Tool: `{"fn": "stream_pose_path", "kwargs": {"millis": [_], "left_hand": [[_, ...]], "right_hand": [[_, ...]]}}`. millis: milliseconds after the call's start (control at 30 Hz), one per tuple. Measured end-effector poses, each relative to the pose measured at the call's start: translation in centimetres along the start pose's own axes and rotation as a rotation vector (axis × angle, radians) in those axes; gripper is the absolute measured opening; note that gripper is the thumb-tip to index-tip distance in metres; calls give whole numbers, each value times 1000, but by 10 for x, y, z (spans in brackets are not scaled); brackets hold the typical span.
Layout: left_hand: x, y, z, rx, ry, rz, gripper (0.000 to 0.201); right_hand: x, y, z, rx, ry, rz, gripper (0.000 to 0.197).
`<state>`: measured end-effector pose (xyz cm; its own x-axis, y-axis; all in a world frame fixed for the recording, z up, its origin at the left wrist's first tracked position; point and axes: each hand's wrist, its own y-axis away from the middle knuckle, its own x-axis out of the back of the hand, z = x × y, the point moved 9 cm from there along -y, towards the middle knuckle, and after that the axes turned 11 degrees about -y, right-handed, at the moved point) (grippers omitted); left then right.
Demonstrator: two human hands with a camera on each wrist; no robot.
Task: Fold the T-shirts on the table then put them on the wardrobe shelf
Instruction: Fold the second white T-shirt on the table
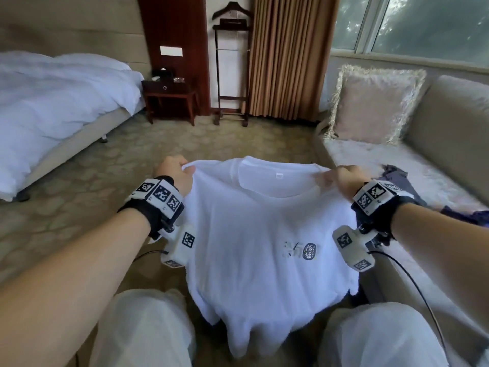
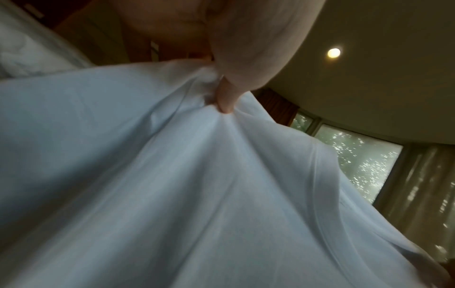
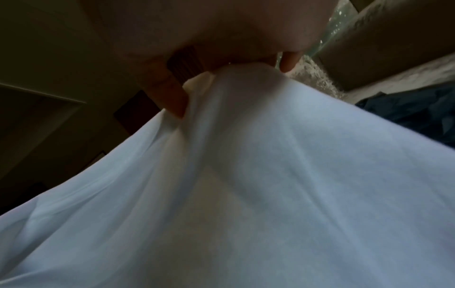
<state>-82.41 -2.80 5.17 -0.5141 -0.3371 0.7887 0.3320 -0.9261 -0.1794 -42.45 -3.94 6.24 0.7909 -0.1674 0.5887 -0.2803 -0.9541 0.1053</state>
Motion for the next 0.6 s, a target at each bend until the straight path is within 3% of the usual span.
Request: {"fn": "stream_pose_path", "kwargs": {"millis": [133, 233, 500, 600], "left_hand": [[-37, -33, -29, 101, 4, -27, 35], [-57, -51, -46, 188, -25, -52, 47], [-140, -106, -84, 322, -158, -232, 30], [-163, -124, -96, 377, -174, -225, 31]], "right_hand": [[-31, -52, 12, -11, 130, -15, 12], [-49, -88, 23, -6, 356, 30, 12], [-110, -166, 71, -200, 422, 25, 21], [-132, -192, 85, -247, 400, -1, 18]]}}
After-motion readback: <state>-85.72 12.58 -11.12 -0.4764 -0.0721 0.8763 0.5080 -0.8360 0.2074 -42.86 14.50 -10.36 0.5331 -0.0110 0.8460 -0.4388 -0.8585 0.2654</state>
